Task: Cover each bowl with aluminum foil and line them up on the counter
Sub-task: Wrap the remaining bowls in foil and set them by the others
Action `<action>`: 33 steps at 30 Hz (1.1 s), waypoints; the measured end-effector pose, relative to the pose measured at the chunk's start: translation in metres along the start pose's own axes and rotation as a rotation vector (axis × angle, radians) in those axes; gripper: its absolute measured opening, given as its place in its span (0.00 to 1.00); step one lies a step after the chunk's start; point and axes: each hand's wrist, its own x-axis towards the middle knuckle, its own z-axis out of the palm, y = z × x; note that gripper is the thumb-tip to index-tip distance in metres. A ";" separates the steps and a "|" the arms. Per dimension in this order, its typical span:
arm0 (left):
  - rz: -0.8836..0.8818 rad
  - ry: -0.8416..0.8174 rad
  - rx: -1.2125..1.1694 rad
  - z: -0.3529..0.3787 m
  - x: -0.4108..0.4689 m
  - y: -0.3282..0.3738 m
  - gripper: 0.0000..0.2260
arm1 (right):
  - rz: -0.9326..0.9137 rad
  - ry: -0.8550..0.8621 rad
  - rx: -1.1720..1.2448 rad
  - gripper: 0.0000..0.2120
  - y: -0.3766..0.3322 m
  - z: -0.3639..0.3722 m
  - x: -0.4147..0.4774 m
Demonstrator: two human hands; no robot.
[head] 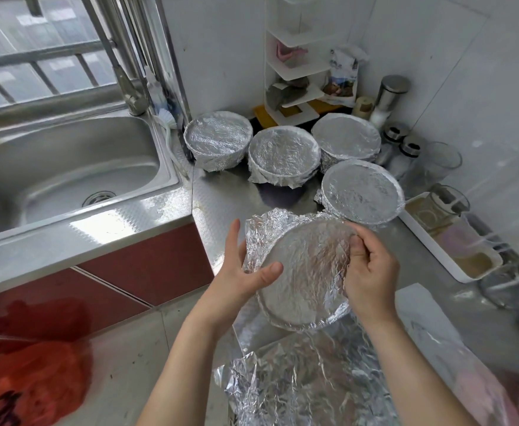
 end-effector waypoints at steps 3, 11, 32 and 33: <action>-0.037 -0.025 -0.010 0.000 -0.002 0.000 0.59 | 0.017 0.009 0.033 0.11 0.001 -0.002 -0.002; -0.080 0.240 -0.272 -0.008 0.018 0.008 0.25 | 0.097 -0.111 0.066 0.12 0.007 -0.014 0.015; 0.188 0.164 0.088 0.044 -0.004 -0.009 0.25 | 0.170 -0.180 -0.044 0.10 0.017 -0.004 0.019; 0.214 0.182 0.129 0.046 -0.006 -0.010 0.26 | 0.170 -0.191 -0.058 0.11 0.014 -0.003 0.019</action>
